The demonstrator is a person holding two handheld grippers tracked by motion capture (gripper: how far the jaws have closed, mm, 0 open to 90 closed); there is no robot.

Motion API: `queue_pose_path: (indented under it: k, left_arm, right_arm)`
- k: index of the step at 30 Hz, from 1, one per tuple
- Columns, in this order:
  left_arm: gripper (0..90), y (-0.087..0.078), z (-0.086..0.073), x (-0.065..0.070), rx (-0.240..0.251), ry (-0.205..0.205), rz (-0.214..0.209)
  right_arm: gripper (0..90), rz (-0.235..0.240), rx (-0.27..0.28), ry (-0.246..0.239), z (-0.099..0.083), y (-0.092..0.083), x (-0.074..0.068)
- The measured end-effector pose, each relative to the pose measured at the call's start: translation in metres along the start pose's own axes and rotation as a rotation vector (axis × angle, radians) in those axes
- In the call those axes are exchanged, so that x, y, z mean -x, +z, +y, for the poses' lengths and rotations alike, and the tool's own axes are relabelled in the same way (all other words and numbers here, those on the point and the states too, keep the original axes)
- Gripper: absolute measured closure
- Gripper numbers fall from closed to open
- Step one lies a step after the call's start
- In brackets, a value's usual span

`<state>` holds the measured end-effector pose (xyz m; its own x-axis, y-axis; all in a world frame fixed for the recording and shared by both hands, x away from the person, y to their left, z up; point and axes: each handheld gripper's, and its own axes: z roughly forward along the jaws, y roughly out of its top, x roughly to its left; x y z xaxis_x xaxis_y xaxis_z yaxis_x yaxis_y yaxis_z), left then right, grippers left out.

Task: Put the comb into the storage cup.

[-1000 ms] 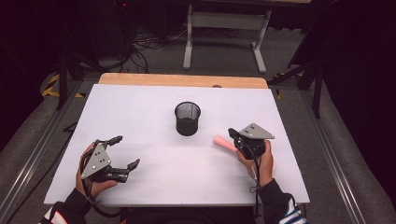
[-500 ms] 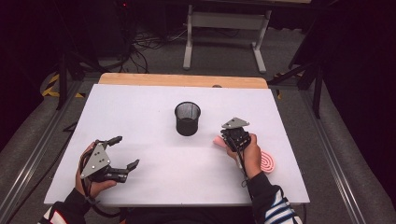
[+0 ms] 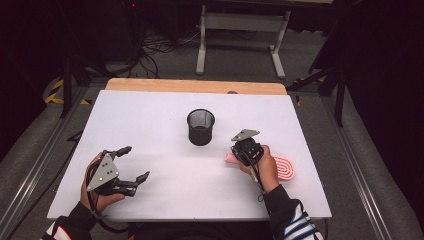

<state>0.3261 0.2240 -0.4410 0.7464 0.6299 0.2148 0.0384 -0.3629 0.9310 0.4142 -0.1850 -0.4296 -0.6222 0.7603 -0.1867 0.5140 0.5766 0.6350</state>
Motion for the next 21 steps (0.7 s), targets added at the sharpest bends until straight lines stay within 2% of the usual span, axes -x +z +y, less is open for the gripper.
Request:
queue_pose_path:
  k: [5,8,14,21]
  left_arm:
    - [7.0,0.0,0.0,0.0,-0.002,0.005,0.0]
    - [6.9,0.0,0.0,0.001,-0.005,0.005,0.001]
    - [7.0,0.0,0.0,0.001,-0.008,0.004,0.007]
    - [7.0,0.001,0.0,0.001,-0.011,0.005,0.006]
  right_arm:
    - [89.9,0.027,-0.011,-0.021,-0.003,-0.005,-0.004]
    - [89.7,0.05,-0.019,-0.031,-0.011,-0.011,-0.005]
    - [89.7,0.076,-0.023,-0.029,-0.022,-0.022,0.001]
    - [89.0,0.099,-0.016,-0.049,-0.024,-0.025,-0.003]
